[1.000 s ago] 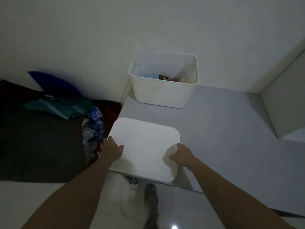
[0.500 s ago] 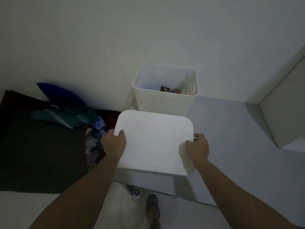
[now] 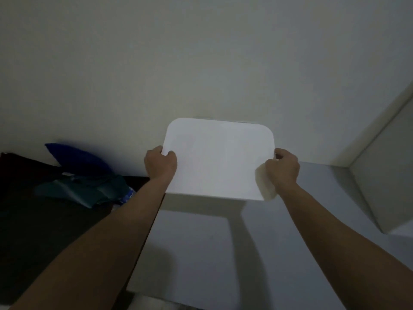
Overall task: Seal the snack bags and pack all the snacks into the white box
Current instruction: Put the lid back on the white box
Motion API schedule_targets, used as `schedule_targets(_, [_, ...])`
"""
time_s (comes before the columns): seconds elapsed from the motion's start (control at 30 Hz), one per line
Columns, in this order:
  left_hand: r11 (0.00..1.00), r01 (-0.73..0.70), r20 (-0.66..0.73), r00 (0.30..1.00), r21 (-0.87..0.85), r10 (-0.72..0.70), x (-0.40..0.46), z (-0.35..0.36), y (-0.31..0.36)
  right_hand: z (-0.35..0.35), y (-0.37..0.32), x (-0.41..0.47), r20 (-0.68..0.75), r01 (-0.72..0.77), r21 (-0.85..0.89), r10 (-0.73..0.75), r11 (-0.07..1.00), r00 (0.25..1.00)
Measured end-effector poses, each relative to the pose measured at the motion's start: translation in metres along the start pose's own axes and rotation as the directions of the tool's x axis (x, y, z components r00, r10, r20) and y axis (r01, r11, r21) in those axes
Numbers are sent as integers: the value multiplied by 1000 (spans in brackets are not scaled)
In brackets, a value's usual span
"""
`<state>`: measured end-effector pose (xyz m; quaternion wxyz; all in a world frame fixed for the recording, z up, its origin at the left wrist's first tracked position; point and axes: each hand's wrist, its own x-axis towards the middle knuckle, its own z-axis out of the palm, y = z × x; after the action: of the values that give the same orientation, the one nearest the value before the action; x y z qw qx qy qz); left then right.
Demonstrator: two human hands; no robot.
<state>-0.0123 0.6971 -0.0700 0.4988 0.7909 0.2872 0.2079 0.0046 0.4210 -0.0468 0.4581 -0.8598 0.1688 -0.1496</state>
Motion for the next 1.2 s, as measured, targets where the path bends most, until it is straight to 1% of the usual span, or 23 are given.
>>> schedule_targets(0.3, [999,-7,111,994,48,2,79,50,24,43,-22,88,46,-20,-55,22,998,999])
schedule_targets(0.4, [996,-7,158,987,84,-6,100,65,24,57,-20,106,54,-30,-72,34,997,998])
schedule_targets(0.53, [986,-43,210,978,162,8,116,77,23,72,-11,124,66,-52,-111,60,992,996])
schedule_targets(0.77, [975,-72,211,977,209,27,133,91,13,92,0,133,72,-73,-144,84,987,994])
schedule_targets(0.9, [981,-40,235,972,189,-5,135,96,10,99,4,136,49,-87,-150,95,985,994])
schedule_targets(1.07, [988,6,233,972,154,-42,135,101,5,100,15,138,34,-72,-159,78,985,996])
schedule_targets(1.2, [983,3,230,972,183,-45,138,101,-2,103,17,135,23,-25,-157,29,987,999])
